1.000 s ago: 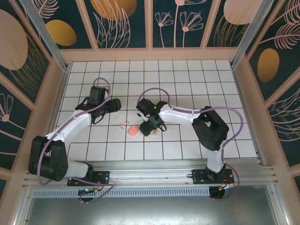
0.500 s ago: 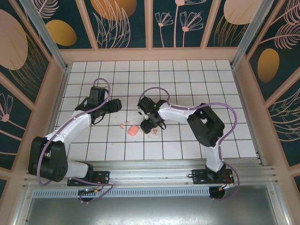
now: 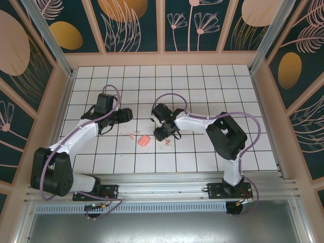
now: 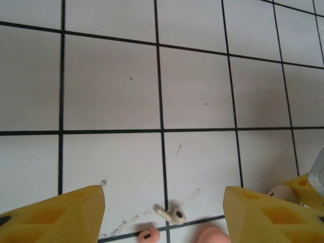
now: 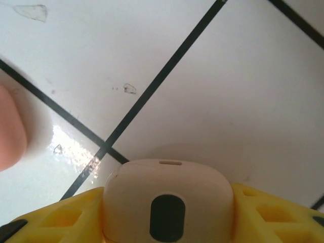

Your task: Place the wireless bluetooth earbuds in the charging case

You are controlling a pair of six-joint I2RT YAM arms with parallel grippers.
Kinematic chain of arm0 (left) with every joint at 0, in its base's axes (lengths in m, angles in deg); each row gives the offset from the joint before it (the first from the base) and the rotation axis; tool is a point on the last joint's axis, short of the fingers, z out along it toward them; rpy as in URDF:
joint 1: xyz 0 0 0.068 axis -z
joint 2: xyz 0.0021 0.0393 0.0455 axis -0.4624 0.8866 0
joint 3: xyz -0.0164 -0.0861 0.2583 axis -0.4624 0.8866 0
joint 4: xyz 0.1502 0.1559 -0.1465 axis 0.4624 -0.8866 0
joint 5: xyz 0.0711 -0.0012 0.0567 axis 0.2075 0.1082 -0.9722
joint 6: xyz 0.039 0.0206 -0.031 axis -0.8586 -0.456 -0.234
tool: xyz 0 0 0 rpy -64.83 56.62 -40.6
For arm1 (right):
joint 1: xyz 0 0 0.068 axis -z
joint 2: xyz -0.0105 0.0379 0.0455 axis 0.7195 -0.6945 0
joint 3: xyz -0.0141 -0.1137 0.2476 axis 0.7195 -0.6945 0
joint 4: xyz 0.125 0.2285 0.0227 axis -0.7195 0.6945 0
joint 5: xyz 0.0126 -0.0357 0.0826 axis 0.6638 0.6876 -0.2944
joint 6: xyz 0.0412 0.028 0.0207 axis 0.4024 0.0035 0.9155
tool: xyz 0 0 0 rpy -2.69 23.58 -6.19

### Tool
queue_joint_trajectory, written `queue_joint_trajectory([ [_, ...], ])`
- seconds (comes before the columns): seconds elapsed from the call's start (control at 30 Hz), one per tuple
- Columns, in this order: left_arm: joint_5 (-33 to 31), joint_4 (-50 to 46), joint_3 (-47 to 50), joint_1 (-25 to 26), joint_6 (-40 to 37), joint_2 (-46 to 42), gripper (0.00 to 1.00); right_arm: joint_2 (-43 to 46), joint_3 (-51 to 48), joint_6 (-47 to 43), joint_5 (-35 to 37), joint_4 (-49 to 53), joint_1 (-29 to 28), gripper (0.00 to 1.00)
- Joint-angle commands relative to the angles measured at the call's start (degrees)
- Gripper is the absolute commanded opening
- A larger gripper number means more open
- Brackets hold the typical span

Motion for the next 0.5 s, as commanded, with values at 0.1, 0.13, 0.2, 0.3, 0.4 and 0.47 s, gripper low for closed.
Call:
queue_joint_trajectory([
  [0.1, 12.95, -4.36, -4.23, -0.18, -4.47, -0.71, 0.62, 15.92, -10.03, 4.46, 2.94, -17.71, -0.31, 0.50],
  [0.13, 14.91, -5.00, -4.67, -0.31, -5.14, -0.74, 0.62, 18.18, -11.74, 4.63, 3.11, -20.48, -0.48, 0.49],
  [0.2, 18.09, -6.58, -5.09, -0.23, -6.07, -0.79, 0.61, 21.74, -14.55, 4.48, 4.26, -24.89, -0.96, 0.49],
  [0.3, 22.35, -8.72, -8.49, -0.17, -7.28, -1.58, 0.60, 26.64, -19.47, 2.37, 5.05, -32.21, -1.54, 0.49],
  [0.4, 24.96, -10.35, -10.42, -0.17, -9.00, -2.61, 0.61, 31.05, -25.12, -0.70, 3.65, -40.20, -1.72, 0.48],
  [0.47, 26.80, -12.35, -12.00, -0.12, -10.00, -2.66, 0.61, 33.90, -28.60, -2.63, 2.36, -45.07, -1.81, 0.48],
])
